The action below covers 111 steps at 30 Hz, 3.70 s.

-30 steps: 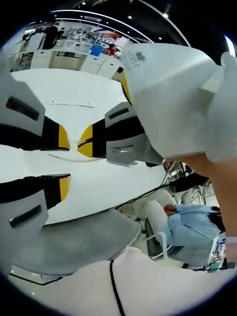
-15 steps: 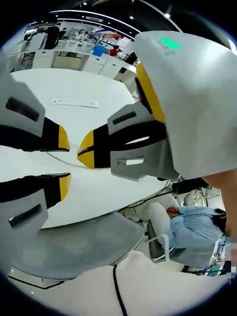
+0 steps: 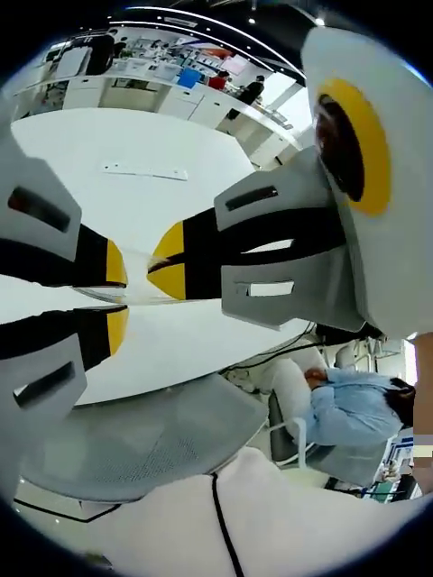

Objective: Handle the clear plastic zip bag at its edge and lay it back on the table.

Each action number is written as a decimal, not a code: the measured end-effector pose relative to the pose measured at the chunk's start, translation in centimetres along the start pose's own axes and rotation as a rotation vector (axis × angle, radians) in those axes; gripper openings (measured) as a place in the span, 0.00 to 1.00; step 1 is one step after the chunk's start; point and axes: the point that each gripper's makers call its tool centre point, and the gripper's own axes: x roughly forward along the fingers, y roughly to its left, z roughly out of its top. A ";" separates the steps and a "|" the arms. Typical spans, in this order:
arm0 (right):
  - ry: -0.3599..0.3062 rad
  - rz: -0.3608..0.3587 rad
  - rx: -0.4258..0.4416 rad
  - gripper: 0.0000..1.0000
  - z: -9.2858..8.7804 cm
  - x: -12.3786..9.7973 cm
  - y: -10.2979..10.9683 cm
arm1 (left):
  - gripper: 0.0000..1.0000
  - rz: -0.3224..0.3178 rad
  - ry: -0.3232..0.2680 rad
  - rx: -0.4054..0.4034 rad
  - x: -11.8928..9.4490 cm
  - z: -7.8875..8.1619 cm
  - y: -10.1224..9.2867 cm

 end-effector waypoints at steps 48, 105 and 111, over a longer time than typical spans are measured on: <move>-0.018 -0.114 0.107 0.00 -0.7 -0.5 -2.5 | 0.00 -0.133 -0.044 0.042 0.4 1.1 -5.1; -0.016 -0.189 0.014 0.00 -1.8 0.6 -6.9 | 0.15 0.215 -0.204 -0.266 -4.2 -2.8 1.2; -0.007 -0.237 -0.004 0.00 -2.7 0.9 -9.3 | 0.17 0.237 -0.209 -0.326 -4.4 -4.1 1.1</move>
